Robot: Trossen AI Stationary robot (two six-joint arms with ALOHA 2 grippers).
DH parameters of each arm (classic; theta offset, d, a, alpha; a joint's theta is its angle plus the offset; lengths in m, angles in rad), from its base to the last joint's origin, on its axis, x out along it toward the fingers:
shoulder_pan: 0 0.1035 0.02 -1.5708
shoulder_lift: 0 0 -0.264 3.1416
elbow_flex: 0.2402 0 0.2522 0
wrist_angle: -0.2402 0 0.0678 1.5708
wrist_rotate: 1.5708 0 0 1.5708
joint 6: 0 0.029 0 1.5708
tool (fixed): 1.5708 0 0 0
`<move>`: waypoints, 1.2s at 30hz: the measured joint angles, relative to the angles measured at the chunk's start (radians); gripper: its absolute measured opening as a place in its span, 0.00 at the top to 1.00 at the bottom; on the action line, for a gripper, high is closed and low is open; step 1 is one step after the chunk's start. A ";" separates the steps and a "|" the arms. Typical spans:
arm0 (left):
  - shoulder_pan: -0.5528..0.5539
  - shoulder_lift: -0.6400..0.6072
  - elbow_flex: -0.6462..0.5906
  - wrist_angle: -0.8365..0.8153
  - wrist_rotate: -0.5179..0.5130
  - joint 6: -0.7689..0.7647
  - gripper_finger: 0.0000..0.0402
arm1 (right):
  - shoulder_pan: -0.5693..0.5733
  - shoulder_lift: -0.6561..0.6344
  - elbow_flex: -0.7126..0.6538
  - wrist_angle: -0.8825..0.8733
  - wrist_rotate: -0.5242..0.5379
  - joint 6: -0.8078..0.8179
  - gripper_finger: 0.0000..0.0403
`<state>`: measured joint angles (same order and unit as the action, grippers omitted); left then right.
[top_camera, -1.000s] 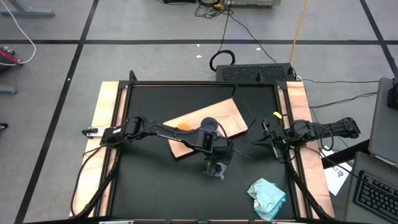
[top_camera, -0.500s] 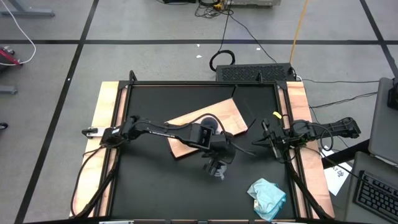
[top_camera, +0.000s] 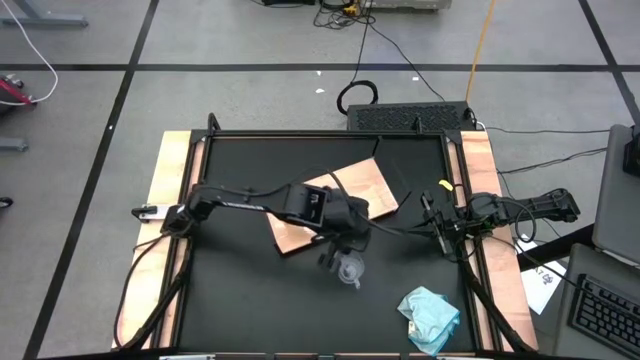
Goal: Stack small to large cups/mugs on shelf
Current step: Put the transparent mug on the shelf
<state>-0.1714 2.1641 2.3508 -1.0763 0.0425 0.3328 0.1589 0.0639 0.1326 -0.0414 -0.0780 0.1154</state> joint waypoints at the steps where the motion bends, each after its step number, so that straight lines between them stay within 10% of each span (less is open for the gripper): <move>1: 0.000 -0.007 0.000 -0.001 0.000 0.005 0.93 | 0.000 0.000 0.000 0.001 0.000 0.000 1.00; 36: 0.028 -0.407 0.000 -0.180 -0.336 -0.030 1.00 | 0.000 0.001 0.000 0.008 -0.002 0.015 1.00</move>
<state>-0.1431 1.7567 2.3508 -1.2558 -0.2932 0.3026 0.1590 0.0650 0.1326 -0.0334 -0.0795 0.1307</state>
